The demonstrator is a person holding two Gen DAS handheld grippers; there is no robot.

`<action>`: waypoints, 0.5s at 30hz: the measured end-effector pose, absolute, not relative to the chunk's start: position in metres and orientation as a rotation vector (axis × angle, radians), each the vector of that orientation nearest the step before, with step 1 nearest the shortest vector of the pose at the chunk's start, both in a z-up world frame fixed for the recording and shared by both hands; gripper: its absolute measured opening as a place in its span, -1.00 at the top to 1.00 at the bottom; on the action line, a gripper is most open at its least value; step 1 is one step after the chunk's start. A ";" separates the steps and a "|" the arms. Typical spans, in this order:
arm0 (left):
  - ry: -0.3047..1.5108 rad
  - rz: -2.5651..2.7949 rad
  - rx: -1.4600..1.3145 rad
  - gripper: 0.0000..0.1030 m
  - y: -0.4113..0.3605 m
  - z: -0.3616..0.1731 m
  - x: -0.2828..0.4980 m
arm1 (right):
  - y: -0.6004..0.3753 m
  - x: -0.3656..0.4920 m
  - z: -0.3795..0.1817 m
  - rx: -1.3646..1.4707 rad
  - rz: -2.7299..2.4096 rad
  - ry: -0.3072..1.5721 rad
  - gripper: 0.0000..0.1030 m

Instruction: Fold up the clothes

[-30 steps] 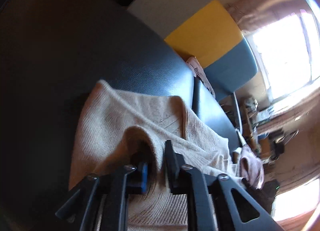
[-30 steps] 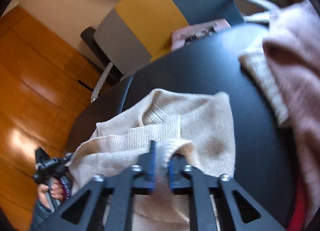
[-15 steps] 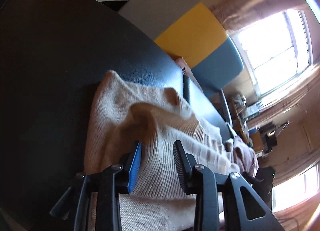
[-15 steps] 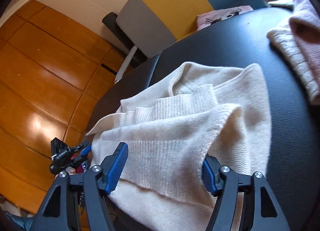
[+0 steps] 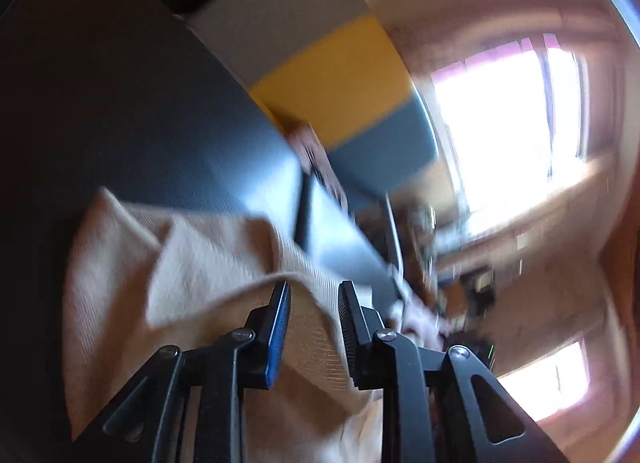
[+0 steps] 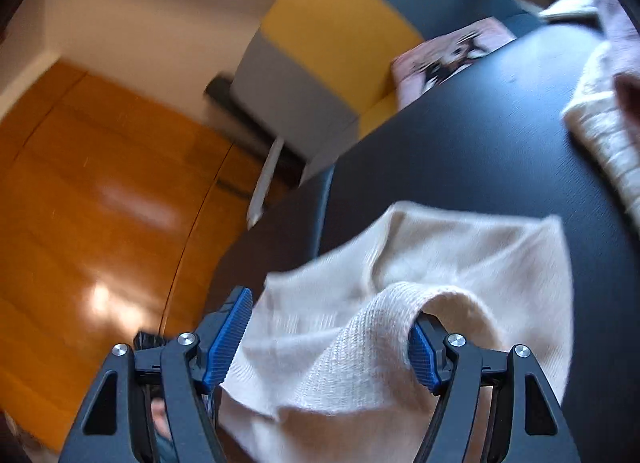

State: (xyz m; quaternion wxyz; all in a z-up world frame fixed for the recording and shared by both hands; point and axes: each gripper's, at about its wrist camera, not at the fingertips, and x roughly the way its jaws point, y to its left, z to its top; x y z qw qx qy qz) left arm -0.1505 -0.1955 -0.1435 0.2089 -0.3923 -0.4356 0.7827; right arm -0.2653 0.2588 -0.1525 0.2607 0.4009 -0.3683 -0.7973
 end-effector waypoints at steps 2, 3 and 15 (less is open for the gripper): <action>-1.327 2.209 -1.075 0.55 -0.207 -0.146 -0.157 | 0.266 -0.269 -0.154 1.091 -2.196 -1.042 -0.44; -1.342 2.224 -1.081 0.53 -0.211 -0.147 -0.157 | 0.268 -0.269 -0.155 1.098 -2.210 -1.053 -0.49; -0.759 2.427 -1.276 0.35 -0.164 -0.130 -0.148 | 0.275 -0.253 -0.158 1.089 -2.177 -1.088 -0.76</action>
